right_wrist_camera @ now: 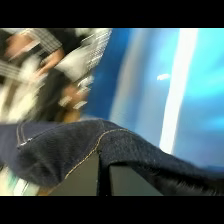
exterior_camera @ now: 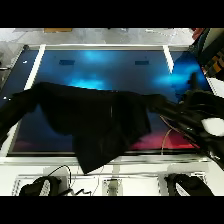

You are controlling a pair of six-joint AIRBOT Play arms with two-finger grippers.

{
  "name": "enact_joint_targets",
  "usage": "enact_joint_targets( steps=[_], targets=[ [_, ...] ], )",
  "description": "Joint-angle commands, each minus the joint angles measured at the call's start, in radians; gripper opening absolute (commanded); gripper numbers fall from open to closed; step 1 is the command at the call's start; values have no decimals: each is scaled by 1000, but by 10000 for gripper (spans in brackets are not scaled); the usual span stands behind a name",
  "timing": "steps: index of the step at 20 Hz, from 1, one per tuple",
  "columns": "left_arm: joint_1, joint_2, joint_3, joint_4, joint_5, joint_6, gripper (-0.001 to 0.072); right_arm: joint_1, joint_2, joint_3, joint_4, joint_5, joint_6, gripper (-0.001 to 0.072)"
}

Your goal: Fold the clothes and pants, and hang the long-sleeved shirts on hangers.

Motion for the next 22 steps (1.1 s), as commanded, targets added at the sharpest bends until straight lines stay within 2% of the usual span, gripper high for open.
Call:
enact_joint_targets(
  steps=[1,4,6,9,12,14,18,22],
  targets=[
    [-204,-341,26,-64,149,79,4,114,-223,-27,14,-415,24,32],
    [-272,-469,79,-63,152,63,3,56,-311,7,-3,-441,19,32],
    [-279,-472,79,-24,104,-5,3,-16,-309,15,-81,-374,16,32],
    [-283,-466,79,117,-86,-176,3,-171,-307,32,-204,-113,16,32],
    [-330,-467,79,351,-308,-362,4,-328,-307,43,-345,204,15,32],
    [-353,-469,78,481,-432,-438,5,-397,-307,49,-463,409,14,32],
    [-363,-475,76,525,-457,-450,5,-427,-314,48,-732,687,15,33],
    [-373,-521,76,520,-456,-450,5,-427,-318,47,-782,684,14,33]
  ],
)
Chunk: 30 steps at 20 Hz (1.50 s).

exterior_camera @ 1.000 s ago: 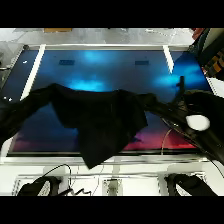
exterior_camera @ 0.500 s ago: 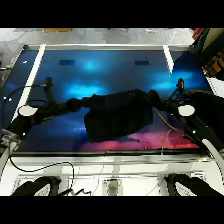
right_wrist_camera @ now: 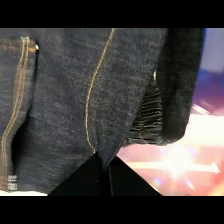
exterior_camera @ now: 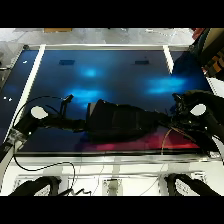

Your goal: Fold the clothes and pants, and hang the long-sleeved shirts on hangers.

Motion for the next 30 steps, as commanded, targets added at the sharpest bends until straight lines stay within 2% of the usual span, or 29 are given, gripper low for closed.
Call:
enact_joint_targets(
  steps=[1,6,7,8,9,10,13,15,20,24,25,26,27,28,30],
  targets=[
    [-21,-46,0,25,-26,-20,5,-11,-3,0,-102,64,0,33],
    [-157,-124,0,26,-67,-20,12,-11,-2,0,-154,127,0,34],
    [-179,-135,0,26,-62,-19,94,-11,-2,0,-175,118,0,136],
    [-190,-142,0,26,-61,-19,365,-11,-2,0,-190,97,-1,455],
    [-190,-142,0,26,-59,-20,720,-11,-2,1,-200,60,-5,685],
    [-185,-142,3,26,-58,-16,695,-11,-3,0,-206,2,-10,688],
    [-167,-142,3,26,-48,-16,695,-13,-17,2,-209,-161,23,687],
    [-167,-142,3,25,-40,-16,695,-13,-75,14,-203,-178,61,687],
    [-167,-142,3,25,-40,-16,695,-14,-290,184,-192,-47,38,688],
    [-167,-142,3,26,-30,-16,695,-13,-428,335,-190,148,-52,687],
    [-167,-142,3,26,-27,-16,694,-13,-449,337,-178,158,-57,629],
    [-167,-142,3,26,-25,-16,694,-13,-463,334,-164,160,-59,232],
    [-167,-142,3,26,-24,-16,694,-12,-474,332,-145,152,-54,73],
    [-167,-142,3,26,-24,-16,694,-12,-477,328,-127,143,-60,49],
    [-167,-142,3,26,-16,-16,694,-13,-473,329,-124,117,-60,45]
  ],
)
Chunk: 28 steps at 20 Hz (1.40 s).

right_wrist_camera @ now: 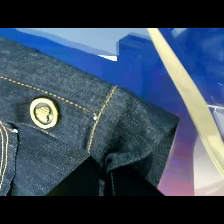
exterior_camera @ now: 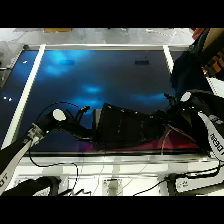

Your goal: Fold the clothes and pants, and hang the long-sleeved shirts on hangers.

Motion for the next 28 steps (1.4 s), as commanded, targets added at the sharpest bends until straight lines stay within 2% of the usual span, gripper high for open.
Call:
enact_joint_targets(
  steps=[1,8,9,10,11,15,16,18,20,22,23,25,28],
  targets=[
    [1,0,1,0,18,0,694,1,-21,13,23,-2,-14,45],
    [1,0,1,0,39,0,694,1,-21,43,-8,34,-18,48],
    [1,0,1,0,39,0,694,1,-21,62,-27,35,-19,142],
    [1,0,1,0,39,0,694,0,-19,82,-46,39,-19,382],
    [1,0,1,0,39,0,694,0,-14,105,-66,43,-19,490],
    [1,0,1,1,39,0,694,-5,16,171,-85,85,-53,482],
    [1,0,1,1,39,0,694,-16,24,169,-82,94,-66,459],
    [1,0,1,1,39,0,693,-75,30,169,-59,156,-92,452],
    [1,0,1,1,40,0,694,-160,43,153,33,209,-134,452],
    [1,0,1,0,47,0,694,-254,84,60,212,202,-212,454],
    [1,0,1,0,54,0,694,-287,103,-3,264,189,-230,470],
    [1,0,1,0,76,0,694,-305,113,-120,334,155,-243,691],
    [1,0,1,-1,98,0,694,-267,113,-238,349,21,-240,692]
  ],
)
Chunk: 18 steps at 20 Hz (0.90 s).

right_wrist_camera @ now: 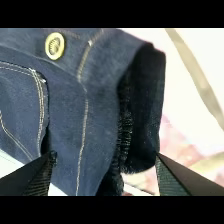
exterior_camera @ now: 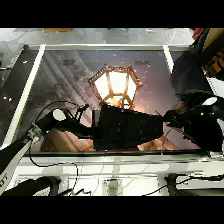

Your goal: Fold the clothes and pants, and hang the long-sleeved shirts on hangers.

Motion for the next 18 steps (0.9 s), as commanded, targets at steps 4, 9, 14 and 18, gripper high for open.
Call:
enact_joint_targets(
  steps=[4,9,14,18],
  targets=[
    [1,0,1,0,23,0,694,44,10,-151,64,-301,42,690],
    [1,0,0,1,66,0,694,45,-43,-151,108,-279,62,665],
    [1,0,0,10,162,0,694,129,-120,-151,262,-190,-94,643],
    [1,-1,0,76,208,0,689,317,-132,-135,290,-229,-225,331]
  ],
)
